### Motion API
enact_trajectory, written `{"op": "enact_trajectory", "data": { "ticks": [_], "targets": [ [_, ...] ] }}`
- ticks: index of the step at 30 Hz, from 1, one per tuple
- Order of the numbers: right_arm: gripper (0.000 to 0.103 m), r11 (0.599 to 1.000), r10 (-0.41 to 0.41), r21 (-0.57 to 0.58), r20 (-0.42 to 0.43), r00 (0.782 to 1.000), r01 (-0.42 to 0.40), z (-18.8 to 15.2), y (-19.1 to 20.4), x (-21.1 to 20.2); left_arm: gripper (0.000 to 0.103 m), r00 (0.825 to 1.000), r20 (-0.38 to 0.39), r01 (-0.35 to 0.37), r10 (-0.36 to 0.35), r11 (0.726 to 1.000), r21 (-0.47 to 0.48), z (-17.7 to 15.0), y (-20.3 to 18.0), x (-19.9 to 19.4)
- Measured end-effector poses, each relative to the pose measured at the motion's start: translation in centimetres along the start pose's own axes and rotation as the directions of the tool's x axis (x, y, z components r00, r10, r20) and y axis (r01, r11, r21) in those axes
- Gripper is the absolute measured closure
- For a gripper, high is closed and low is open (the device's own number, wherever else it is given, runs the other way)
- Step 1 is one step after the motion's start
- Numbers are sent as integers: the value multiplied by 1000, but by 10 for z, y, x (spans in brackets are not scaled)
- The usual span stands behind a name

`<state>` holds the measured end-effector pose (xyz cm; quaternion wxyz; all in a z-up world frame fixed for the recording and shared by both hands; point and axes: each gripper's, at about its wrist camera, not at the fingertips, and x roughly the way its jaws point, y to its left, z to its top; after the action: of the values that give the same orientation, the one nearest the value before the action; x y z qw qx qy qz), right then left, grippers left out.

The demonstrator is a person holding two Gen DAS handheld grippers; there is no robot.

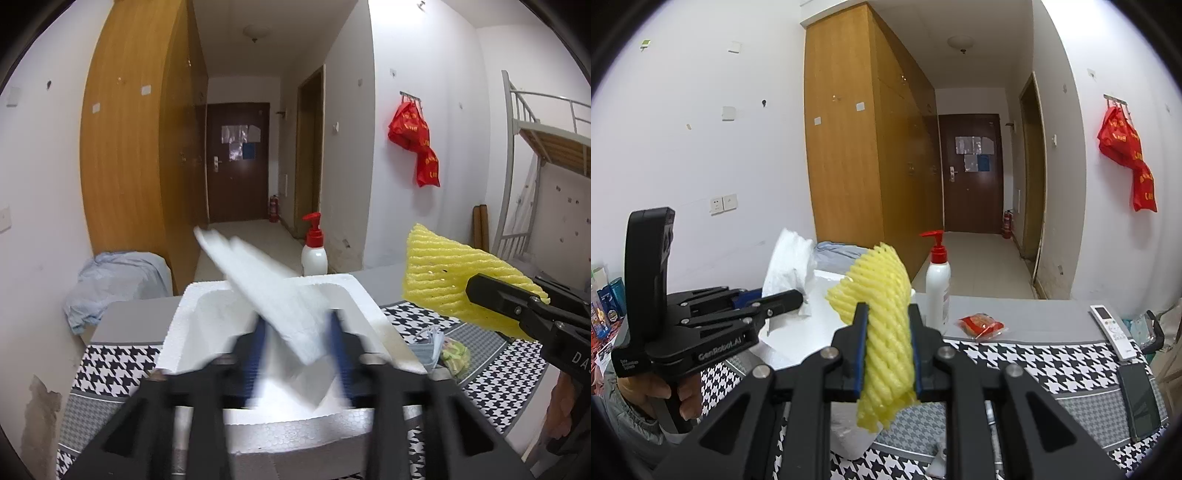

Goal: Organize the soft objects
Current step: 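Open the left gripper to drop the white cloth into the foam box, then lower the yellow foam net into the foam box and open the right gripper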

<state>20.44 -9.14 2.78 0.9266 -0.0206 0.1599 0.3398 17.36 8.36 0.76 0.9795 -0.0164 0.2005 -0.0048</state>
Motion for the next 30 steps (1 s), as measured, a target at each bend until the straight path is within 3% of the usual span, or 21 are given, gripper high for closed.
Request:
{"op": "enact_trajectory", "data": {
  "ticks": [1, 5, 7, 8, 30],
  "targets": [
    [80, 1000, -1, 1, 0, 1000, 1, 0, 0, 0, 31, 1000, 7, -3, 3, 1000, -5, 0, 1, -1],
    [80, 1000, -11, 7, -5, 1000, 11, -1, 0, 2, 20, 999, 37, -26, 26, 1000, -5, -1, 2, -8],
    [80, 1000, -14, 11, -3, 1000, 14, 0, 0, 1, 5, 998, 50, -34, 35, 999, -8, -2, 3, -11],
    [80, 1000, -14, 12, -2, 1000, 14, 0, 1, 1, 2, 997, 64, -49, 50, 999, -11, -2, 3, -14],
    [80, 1000, 5, -15, -10, 1000, -5, 4, 14, 10, 1, 982, 117, -145, 148, 989, -32, -12, 30, -49]
  ]
}}
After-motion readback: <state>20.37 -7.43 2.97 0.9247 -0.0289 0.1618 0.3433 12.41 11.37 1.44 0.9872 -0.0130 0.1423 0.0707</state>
